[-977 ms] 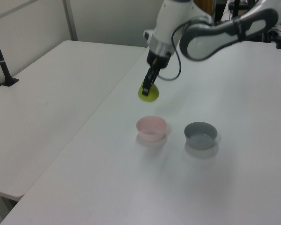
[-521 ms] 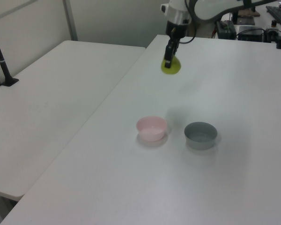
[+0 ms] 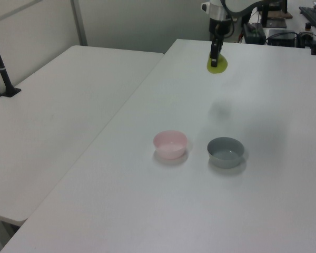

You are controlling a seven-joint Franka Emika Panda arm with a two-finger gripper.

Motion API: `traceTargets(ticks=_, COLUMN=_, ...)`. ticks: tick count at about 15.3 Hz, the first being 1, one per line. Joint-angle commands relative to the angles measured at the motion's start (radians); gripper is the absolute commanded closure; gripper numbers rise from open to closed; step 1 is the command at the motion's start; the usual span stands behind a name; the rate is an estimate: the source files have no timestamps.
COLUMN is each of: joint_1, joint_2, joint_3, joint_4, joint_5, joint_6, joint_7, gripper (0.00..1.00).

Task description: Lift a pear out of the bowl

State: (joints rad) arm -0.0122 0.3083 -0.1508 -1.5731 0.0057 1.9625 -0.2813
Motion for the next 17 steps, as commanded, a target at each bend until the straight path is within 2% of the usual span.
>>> traceTargets(ticks=1, joint_1=-0.020, joint_2=0.032, joint_3=0.019, joint_4=-0.025, joint_5=-0.033, joint_6=0.027, joint_7=-0.027, gripper=0.90)
traceTargets(ticks=5, joint_1=-0.012, joint_2=0.113, joint_3=0.016, joint_4=-0.030, joint_5=-0.064, joint_6=0.088, joint_7=-0.013, gripper=0.84)
traceTargets(ticks=6, joint_1=-0.008, joint_2=0.129, joint_3=0.011, joint_4=-0.030, joint_5=-0.064, joint_6=0.101, joint_7=-0.012, gripper=0.78)
traceTargets(ticks=10, joint_1=-0.006, joint_2=0.153, joint_3=0.011, joint_4=-0.030, joint_5=-0.067, joint_6=0.121, joint_7=-0.004, gripper=0.72)
traceTargets(ticks=13, joint_1=0.003, joint_2=0.169, joint_3=0.010, joint_4=-0.030, joint_5=-0.069, joint_6=0.121, joint_7=-0.004, gripper=0.49)
traceTargets(ticks=15, joint_1=0.003, joint_2=0.169, joint_3=0.010, joint_4=-0.031, joint_5=-0.076, joint_6=0.119, joint_7=-0.006, gripper=0.07)
traceTargets(ticks=16, joint_1=0.003, joint_2=0.167, joint_3=0.008, joint_4=-0.030, joint_5=-0.079, joint_6=0.118, joint_7=-0.006, gripper=0.00)
traceTargets(ticks=17, joint_1=0.003, joint_2=0.166, joint_3=0.008, joint_4=-0.030, joint_5=-0.078, joint_6=0.115, joint_7=-0.004, gripper=0.00)
